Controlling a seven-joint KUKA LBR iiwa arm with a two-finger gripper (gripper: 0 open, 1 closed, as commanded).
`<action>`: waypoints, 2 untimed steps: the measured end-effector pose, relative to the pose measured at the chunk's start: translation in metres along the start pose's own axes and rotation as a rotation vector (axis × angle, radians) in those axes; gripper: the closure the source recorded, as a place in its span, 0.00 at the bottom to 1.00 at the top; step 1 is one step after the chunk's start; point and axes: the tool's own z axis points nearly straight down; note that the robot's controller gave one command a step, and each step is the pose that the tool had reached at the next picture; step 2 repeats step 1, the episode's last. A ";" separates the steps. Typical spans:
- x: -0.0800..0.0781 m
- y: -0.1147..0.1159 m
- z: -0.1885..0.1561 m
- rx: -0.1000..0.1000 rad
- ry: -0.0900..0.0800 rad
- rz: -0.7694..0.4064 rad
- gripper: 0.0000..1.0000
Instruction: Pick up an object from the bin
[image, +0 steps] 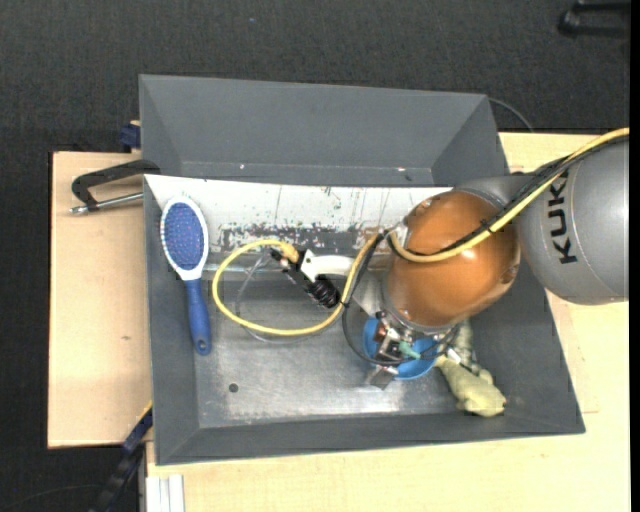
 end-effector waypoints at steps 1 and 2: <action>0.006 -0.013 -0.110 0.006 0.008 -0.020 1.00; 0.006 -0.013 -0.110 0.006 0.008 -0.020 1.00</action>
Offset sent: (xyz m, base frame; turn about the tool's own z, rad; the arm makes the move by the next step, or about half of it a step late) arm 0.0100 0.0071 0.1061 -0.0238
